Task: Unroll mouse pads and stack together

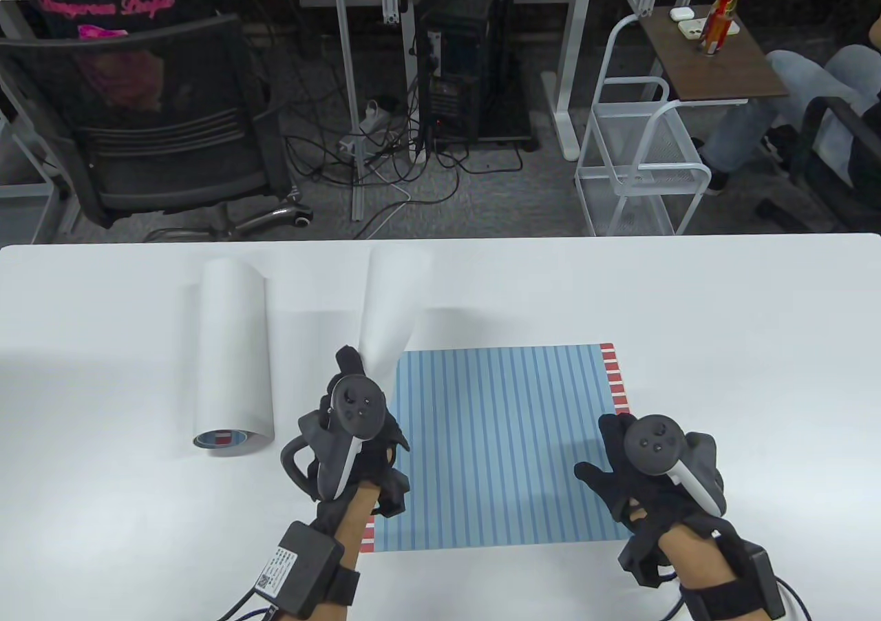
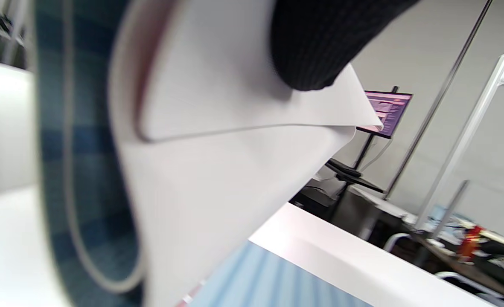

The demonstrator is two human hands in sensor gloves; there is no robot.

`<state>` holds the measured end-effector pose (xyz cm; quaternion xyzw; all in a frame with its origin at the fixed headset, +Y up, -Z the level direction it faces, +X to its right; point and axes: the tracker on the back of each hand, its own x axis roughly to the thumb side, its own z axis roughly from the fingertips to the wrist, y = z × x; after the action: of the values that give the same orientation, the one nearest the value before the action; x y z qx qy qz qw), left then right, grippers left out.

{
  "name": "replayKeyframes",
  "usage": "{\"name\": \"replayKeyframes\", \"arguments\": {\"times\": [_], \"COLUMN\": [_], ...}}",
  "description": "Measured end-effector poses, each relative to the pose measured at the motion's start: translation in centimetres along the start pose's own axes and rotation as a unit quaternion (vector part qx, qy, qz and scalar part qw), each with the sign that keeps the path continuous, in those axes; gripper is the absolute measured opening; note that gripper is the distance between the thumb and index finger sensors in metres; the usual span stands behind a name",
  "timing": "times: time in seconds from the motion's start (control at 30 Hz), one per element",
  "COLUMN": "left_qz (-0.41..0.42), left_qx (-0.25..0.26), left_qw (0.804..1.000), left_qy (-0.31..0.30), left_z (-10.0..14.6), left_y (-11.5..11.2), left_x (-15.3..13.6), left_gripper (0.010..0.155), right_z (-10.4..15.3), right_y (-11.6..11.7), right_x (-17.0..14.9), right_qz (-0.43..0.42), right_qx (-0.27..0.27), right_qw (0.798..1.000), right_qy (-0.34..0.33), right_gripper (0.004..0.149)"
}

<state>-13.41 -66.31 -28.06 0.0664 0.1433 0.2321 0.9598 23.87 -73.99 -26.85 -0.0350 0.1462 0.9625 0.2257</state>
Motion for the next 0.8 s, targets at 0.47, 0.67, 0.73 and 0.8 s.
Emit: {"name": "replayKeyframes", "arguments": {"times": [0.47,0.67,0.73,0.8], "left_qz": [0.325,0.385,0.392,0.396], "left_qx": [-0.335,-0.44,-0.449,-0.463], "left_qw": [0.88,0.806,0.797,0.787], "left_qy": [-0.082,-0.092,-0.095,-0.099], "left_z": [1.6,2.6,2.8,2.8], "left_y": [-5.6,-7.7,-8.0,-8.3], "left_x": [-1.0,-0.4,-0.2,0.0], "left_gripper": [0.071,0.071,0.071,0.072], "right_z": [-1.0,-1.3,-1.4,-1.4], "right_y": [2.1,3.9,4.2,4.1], "right_x": [5.8,6.7,6.5,6.3], "right_qz": [-0.302,-0.43,-0.454,-0.457], "right_qx": [0.097,0.157,0.162,0.152], "right_qw": [0.946,0.886,0.874,0.874], "right_qy": [-0.062,-0.071,-0.061,-0.058], "right_gripper": [0.083,0.082,0.081,0.08]}}
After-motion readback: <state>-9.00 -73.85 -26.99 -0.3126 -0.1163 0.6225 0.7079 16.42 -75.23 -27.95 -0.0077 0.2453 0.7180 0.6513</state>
